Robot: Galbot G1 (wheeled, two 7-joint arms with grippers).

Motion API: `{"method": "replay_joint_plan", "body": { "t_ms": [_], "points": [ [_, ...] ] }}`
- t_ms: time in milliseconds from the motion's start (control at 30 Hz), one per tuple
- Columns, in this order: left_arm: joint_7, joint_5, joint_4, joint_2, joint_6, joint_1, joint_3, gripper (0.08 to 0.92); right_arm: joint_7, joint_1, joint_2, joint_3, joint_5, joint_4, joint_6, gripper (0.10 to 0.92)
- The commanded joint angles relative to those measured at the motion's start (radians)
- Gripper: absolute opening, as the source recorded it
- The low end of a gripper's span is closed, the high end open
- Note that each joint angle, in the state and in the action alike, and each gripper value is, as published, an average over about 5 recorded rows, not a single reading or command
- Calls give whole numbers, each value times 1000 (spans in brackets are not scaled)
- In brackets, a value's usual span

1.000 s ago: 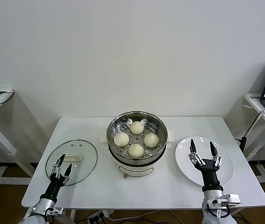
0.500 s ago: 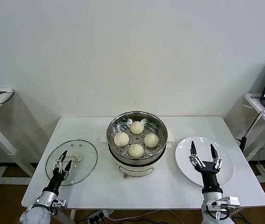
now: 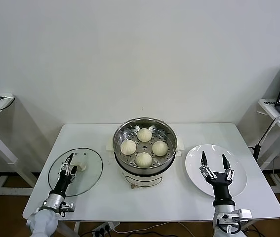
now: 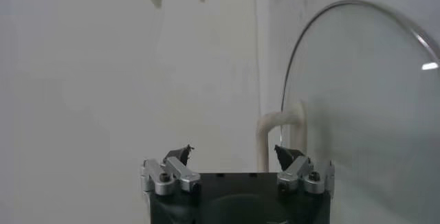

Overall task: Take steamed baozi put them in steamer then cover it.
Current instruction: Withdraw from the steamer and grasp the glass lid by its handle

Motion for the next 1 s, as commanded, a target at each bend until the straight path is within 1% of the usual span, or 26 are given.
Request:
{"method": "replay_joint_plan", "body": {
  "t_ms": [33, 200, 300, 400, 767, 900, 1000],
  "points": [
    [-6, 17, 61, 0, 10, -55, 4, 823, -1, -3, 1, 2, -8, -6, 4, 823],
    [-18, 15, 84, 3, 25, -68, 16, 823, -3, -2, 4, -1, -13, -15, 5, 823],
    [-23, 16, 93, 3, 32, -72, 16, 800, -3, -1, 6, -3, -16, -19, 7, 823],
    [-24, 16, 101, 6, 33, -73, 16, 730, -4, 1, 7, -4, -17, -24, 10, 823],
    [-22, 22, 90, 5, 18, -68, 16, 410, -5, 9, 13, -7, -20, -36, 19, 823],
    [-18, 19, 50, 5, 14, -56, 10, 298, -5, 12, 13, -9, -20, -35, 19, 823],
    [-7, 7, -16, 6, 19, -32, 2, 220, -4, 15, 13, -11, -19, -37, 19, 823]
  ]
}}
